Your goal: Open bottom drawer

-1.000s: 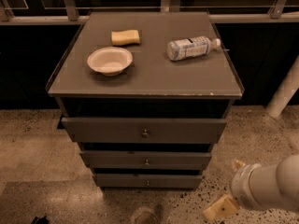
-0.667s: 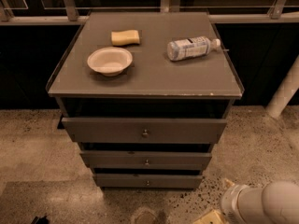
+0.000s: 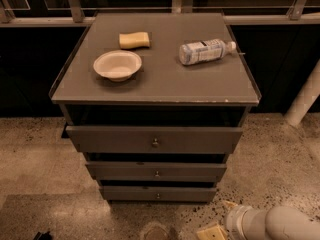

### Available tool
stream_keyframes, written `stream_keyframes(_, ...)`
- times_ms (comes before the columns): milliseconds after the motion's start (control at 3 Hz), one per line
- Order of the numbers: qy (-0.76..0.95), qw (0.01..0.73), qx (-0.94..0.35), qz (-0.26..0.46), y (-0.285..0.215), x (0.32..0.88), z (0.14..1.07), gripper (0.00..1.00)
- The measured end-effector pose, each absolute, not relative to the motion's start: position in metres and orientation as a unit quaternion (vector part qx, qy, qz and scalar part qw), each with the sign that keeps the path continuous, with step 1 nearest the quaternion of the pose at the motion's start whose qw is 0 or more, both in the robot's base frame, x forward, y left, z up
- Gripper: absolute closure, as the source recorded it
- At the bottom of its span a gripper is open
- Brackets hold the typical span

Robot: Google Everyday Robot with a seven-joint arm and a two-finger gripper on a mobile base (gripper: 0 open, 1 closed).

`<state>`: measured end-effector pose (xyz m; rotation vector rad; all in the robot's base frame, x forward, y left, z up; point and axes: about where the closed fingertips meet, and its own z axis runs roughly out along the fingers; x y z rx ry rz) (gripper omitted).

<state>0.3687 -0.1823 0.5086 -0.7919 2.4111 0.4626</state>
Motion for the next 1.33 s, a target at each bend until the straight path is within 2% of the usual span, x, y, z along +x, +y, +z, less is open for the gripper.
stream_keyframes(1000,0.898,0.277,-0.295,0.172,-0.182,0.369,0.509,0.89)
stream_keyframes(1333,0.894,0.288,-0.292,0.184,-0.183,0.378,0.491,1.0)
